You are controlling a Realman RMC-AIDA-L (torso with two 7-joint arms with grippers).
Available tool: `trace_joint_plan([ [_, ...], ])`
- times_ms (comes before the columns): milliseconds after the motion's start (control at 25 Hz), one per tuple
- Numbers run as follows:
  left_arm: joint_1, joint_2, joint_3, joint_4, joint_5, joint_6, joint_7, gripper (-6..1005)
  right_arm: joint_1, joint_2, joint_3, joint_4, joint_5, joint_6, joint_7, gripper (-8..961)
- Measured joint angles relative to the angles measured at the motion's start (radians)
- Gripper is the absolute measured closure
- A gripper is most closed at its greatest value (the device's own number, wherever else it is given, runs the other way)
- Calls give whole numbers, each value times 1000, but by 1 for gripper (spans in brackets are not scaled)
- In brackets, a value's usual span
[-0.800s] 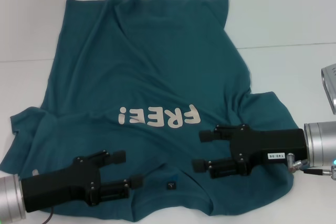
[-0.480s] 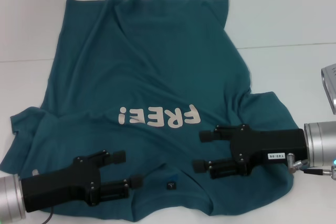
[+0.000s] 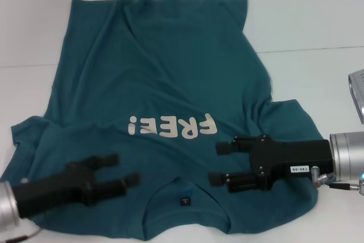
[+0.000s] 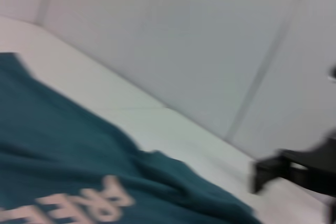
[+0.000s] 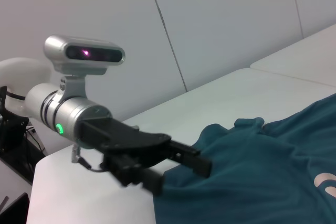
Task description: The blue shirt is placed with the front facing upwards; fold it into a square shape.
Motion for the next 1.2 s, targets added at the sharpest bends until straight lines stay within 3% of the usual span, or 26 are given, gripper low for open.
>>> trace_joint_plan([
  [400, 7, 37, -142, 46, 15, -183, -159, 95, -1, 5, 22, 1, 1, 4, 14, 71],
  [880, 18, 38, -144, 75, 19, -388, -218, 113, -1, 6, 25, 3, 15, 3, 40, 71],
  [1200, 27, 39, -144, 94, 28, -439, -219, 129, -1, 6, 25, 2, 15, 2, 47, 71],
])
